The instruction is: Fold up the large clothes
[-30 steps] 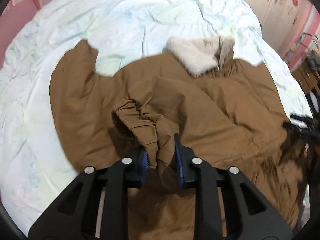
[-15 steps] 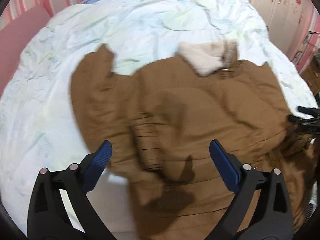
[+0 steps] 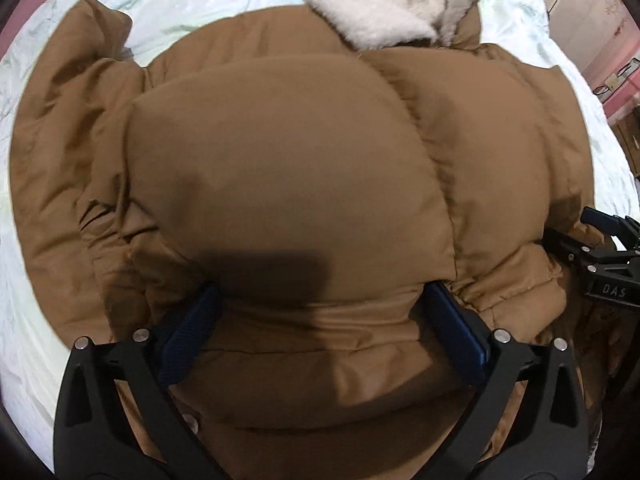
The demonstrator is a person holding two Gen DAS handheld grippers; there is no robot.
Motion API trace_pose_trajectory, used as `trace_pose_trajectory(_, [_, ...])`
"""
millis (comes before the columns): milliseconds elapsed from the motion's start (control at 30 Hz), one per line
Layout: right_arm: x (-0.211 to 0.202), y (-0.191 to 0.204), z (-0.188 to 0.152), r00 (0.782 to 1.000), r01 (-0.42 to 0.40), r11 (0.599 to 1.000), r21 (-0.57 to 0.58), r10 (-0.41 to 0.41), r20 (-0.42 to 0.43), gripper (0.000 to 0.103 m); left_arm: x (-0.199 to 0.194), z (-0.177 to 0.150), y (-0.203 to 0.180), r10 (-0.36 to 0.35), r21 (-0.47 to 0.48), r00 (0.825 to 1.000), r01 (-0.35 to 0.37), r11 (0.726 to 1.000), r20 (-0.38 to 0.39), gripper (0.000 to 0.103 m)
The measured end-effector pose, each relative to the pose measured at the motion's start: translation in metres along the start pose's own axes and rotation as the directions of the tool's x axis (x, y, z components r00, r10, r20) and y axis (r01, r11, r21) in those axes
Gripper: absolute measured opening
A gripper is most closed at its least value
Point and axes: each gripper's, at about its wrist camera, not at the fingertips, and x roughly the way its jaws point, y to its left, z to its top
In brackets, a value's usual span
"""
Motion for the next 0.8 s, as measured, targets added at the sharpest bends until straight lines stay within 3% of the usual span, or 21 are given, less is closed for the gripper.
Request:
trace_pose_trajectory(200, [0.032,0.005,0.027,0.996,0.057,0.998,0.001,-0.057,-0.066,0.102,0.021,0.027,0.004,0.035,0.018,0.998,-0.034,0.999,-0.054,0.1])
trace_pose_trajectory(333, [0.049,0.003,0.045,0.993,0.061,0.998,0.031,-0.058,-0.104,0.102,0.01,0.025,0.009,0.024,0.018,0.998,-0.023,1.0,-0.061,0.1])
trace_pose_trajectory(467, [0.041,0.001,0.052,0.987,0.041,0.999,0.008,-0.039,-0.155,0.101,-0.032,0.02,0.013,-0.021,0.0,0.999,0.021,1.0,0.029,0.1])
trace_pose_trajectory(533, [0.015,-0.001,0.055,0.997,0.021,1.0,0.0,-0.021,-0.081,0.101,-0.045,0.032,0.012,0.02,-0.013,0.995,-0.018,1.0,0.102,0.1])
trace_pose_trajectory(633, [-0.022,0.001,0.071,0.997,-0.008,0.999,-0.032,0.01,0.078,0.101,-0.035,0.057,0.01,0.025,-0.018,0.994,-0.023,1.0,0.105,0.1])
trace_pose_trajectory(733, [-0.013,-0.001,0.101,0.996,-0.016,1.0,-0.021,0.018,0.09,0.101,-0.003,0.072,0.011,0.086,-0.021,0.996,-0.085,0.996,0.037,0.1])
trace_pose_trajectory(800, [0.015,0.0,0.122,0.999,-0.01,1.0,-0.011,0.01,0.044,0.101,0.008,0.078,0.014,0.071,-0.005,0.997,-0.071,0.997,0.008,0.1])
